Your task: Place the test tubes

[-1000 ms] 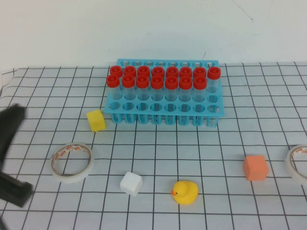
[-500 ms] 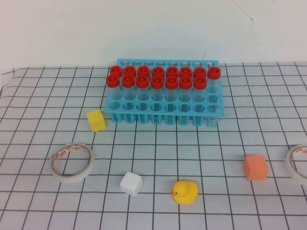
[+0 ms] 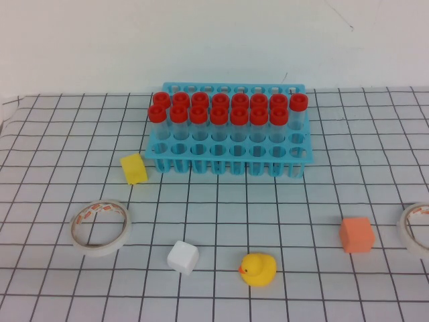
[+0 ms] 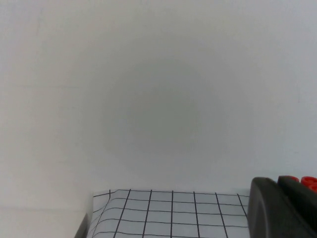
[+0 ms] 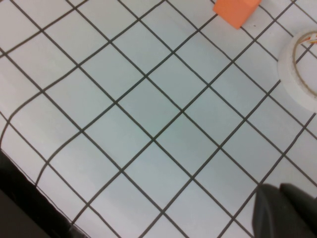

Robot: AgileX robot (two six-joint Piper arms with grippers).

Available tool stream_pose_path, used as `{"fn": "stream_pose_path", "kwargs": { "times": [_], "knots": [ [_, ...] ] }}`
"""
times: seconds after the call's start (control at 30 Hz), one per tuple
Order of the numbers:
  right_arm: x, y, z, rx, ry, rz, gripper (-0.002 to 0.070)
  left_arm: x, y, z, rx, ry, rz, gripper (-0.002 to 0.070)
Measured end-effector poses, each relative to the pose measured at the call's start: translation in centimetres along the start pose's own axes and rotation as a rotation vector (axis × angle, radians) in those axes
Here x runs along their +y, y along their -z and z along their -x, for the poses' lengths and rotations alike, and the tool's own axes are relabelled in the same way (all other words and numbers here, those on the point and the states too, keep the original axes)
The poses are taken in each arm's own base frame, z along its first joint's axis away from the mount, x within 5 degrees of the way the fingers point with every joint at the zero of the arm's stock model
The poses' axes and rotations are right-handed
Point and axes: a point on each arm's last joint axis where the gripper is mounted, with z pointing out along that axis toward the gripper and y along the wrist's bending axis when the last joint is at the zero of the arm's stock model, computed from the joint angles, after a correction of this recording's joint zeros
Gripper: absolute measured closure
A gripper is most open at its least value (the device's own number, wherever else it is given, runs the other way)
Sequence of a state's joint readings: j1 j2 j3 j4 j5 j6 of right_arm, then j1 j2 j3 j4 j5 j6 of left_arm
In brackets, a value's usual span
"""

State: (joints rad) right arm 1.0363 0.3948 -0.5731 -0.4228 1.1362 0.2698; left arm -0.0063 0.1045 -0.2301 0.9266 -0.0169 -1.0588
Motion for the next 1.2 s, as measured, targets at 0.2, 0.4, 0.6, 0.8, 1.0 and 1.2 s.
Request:
{"fn": "stream_pose_path", "kwargs": {
  "times": [0.2,0.4,0.6,0.8,1.0,1.2],
  "knots": [
    [0.0,0.0,0.0,0.001,0.000,0.000,0.0678,-0.2,-0.1,-2.3,0.040,-0.027,-0.046,0.0675],
    [0.0,0.0,0.0,0.002,0.000,-0.001,0.0678,0.5,0.6,-6.5,0.091,-0.090,-0.031,0.0675],
    [0.0,0.0,0.0,0.005,-0.001,0.000,0.0678,0.9,1.2,-7.8,0.161,-0.112,0.001,0.0675],
    [0.0,0.0,0.0,0.005,-0.001,0.000,0.0678,1.5,1.8,-9.7,0.376,-0.095,0.051,0.0675],
    [0.0,0.0,-0.1,0.009,-0.003,-0.001,0.0678,1.7,2.1,-10.3,0.460,-0.095,0.069,0.0675],
    [0.0,0.0,-0.1,0.009,-0.003,-0.001,0.0678,1.6,2.1,-10.3,0.462,-0.103,0.065,0.0675]
  ]
}}
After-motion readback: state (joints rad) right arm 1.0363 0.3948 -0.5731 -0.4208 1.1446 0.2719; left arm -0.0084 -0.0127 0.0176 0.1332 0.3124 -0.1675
